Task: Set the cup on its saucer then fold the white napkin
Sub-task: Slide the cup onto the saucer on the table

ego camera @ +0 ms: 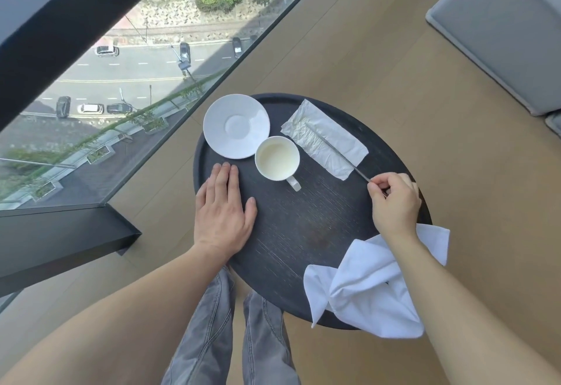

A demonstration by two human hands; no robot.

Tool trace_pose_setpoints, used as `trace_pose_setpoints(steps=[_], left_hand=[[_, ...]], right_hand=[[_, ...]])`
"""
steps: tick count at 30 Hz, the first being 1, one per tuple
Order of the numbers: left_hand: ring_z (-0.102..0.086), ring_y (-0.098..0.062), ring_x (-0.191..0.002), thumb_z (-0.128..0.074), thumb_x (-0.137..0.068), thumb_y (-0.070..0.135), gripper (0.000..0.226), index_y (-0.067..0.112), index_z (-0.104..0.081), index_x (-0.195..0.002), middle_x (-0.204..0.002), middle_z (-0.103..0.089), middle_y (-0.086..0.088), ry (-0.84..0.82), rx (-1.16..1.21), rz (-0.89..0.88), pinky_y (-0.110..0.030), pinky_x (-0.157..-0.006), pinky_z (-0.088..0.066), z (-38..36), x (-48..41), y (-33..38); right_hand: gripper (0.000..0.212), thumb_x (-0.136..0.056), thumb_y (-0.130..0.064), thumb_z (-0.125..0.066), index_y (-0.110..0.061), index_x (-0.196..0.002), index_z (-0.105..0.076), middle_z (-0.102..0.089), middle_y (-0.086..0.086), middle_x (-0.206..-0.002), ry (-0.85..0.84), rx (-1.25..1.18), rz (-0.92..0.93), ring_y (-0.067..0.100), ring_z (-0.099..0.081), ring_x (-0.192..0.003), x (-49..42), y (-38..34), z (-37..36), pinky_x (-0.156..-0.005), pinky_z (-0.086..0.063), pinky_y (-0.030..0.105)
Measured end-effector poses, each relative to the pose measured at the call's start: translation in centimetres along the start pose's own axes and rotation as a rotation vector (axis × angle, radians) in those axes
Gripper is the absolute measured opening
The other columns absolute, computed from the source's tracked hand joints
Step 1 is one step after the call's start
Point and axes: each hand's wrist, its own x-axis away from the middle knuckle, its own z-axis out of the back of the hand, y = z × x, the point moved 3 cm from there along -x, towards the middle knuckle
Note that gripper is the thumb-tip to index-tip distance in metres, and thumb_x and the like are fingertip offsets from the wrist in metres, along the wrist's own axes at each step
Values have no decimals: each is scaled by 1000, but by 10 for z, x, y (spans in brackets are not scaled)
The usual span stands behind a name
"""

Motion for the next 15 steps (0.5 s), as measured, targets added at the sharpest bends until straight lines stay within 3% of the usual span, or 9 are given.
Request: trace_pose_setpoints(steps=[6, 10, 15], left_hand=[[-26, -32, -155, -41, -100, 46, 72, 2, -34, -157, -163, -36, -18, 15, 27, 2, -44, -125, -17, 3, 0, 1], [-27, -31, -154, -41, -100, 46, 72, 3, -35, -157, -163, -37, -18, 20, 36, 0, -43, -125, -17, 4, 0, 0], [-28, -30, -154, -43, -100, 47, 72, 3, -36, -157, -162, -39, -17, 31, 43, 1, -43, -125, -17, 4, 0, 0]], right_hand=[[11, -88, -14, -71, -16, -99, -68, -60, 2, -105, -3, 30, -28, 30, -54, -104, 4, -9, 0, -86, -36, 40], [17, -87, -15, -72, -15, -103, -68, -60, 1, -105, -42, -51, 171, 24, -55, -97, 25, -45, -6, -85, -48, 43], [24, -87, -28, -73, -21, -109, -65, -56, -10, -104, -253, -274, 221, 10, -61, -81, 56, -89, -31, -77, -49, 18]])
